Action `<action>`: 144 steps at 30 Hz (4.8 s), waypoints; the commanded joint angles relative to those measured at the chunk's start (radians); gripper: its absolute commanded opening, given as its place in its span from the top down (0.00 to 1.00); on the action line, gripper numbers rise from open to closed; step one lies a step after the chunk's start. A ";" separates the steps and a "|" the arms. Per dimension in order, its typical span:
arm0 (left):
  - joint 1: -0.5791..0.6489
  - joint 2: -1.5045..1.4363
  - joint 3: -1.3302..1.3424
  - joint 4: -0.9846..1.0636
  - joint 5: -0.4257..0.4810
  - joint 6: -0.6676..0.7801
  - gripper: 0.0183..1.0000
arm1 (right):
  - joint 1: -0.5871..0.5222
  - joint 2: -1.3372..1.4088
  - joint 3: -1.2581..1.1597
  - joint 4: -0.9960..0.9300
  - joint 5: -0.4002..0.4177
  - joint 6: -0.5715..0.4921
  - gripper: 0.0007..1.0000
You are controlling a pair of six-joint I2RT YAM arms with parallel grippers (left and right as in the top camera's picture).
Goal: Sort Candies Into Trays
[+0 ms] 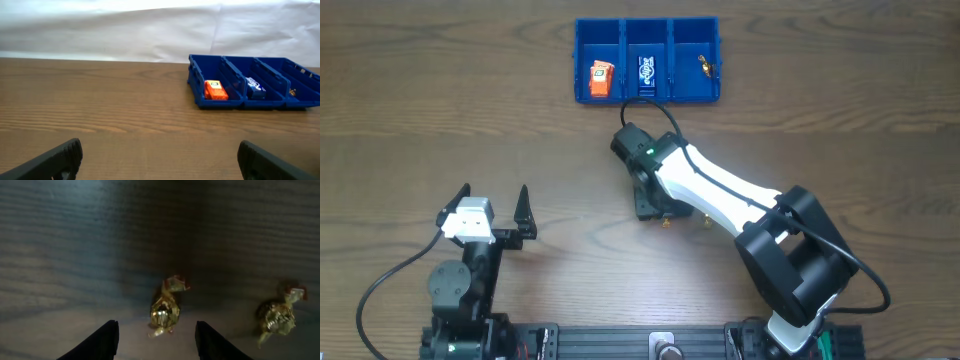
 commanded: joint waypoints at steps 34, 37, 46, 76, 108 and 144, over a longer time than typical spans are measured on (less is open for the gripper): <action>0.004 -0.005 -0.018 -0.035 0.017 0.014 0.00 | -0.033 0.026 -0.081 0.109 0.016 0.053 0.53; 0.004 -0.005 -0.018 -0.035 0.017 0.014 0.00 | -0.033 0.026 -0.081 0.111 0.016 0.053 0.60; 0.004 -0.005 -0.018 -0.035 0.017 0.014 0.00 | -0.033 0.047 -0.081 0.123 0.016 0.056 0.85; 0.004 -0.005 -0.018 -0.035 0.017 0.014 0.00 | -0.362 0.233 0.861 -0.059 0.279 -0.346 0.90; 0.004 -0.005 -0.018 -0.035 0.017 0.014 0.00 | -0.273 0.140 0.823 -0.109 0.247 -0.350 0.48; 0.004 -0.005 -0.018 -0.035 0.017 0.014 0.00 | -0.205 -0.270 -0.397 0.268 0.060 -0.132 0.47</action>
